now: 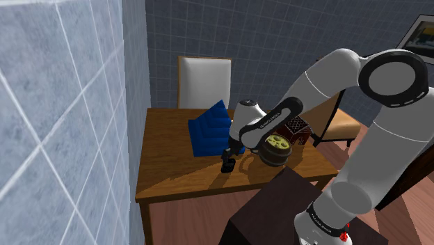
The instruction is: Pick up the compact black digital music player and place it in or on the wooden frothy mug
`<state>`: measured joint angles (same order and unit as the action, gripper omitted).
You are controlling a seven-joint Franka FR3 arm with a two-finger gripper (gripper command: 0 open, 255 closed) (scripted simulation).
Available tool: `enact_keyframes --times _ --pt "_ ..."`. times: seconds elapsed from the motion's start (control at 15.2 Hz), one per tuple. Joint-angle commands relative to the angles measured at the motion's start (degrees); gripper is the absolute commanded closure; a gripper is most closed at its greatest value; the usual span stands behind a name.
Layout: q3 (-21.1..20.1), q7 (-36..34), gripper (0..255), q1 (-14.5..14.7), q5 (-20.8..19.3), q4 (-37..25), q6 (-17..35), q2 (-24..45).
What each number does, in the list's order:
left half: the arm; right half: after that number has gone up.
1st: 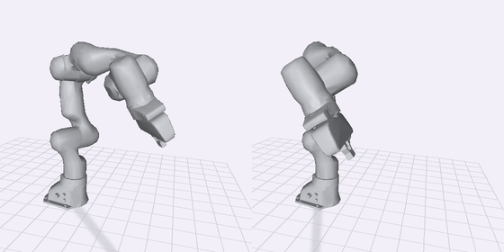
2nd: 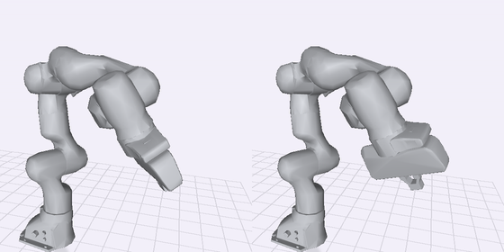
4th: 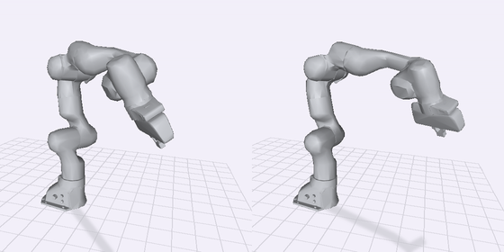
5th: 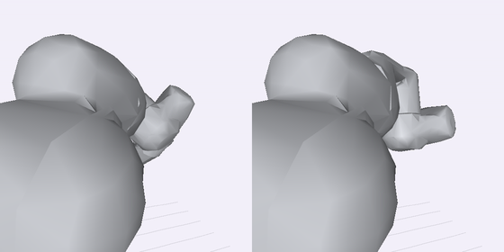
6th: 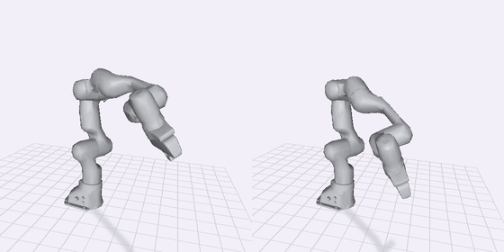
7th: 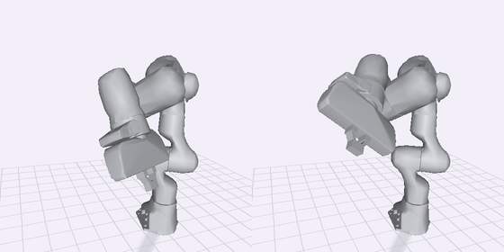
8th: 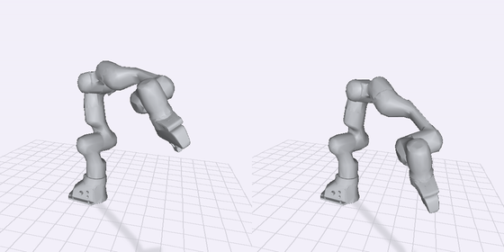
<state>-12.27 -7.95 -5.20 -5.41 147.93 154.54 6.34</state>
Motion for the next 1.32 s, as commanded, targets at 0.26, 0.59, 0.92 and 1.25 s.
enact_keyframes --times 0.26,0.59,0.92,1.25 --pt "1.47 -2.8 0 0.8 -3.67 -0.69 4.78 5.67" --pt "1.69 -3.04 0 0.94 -4.0 -0.76 5.22 6.2" --pt "1.69 -3.04 255 0.94 -3.99 -0.76 5.21 6.19" --pt "1.71 -3.04 255 0.94 -4.02 -0.74 5.26 6.21"
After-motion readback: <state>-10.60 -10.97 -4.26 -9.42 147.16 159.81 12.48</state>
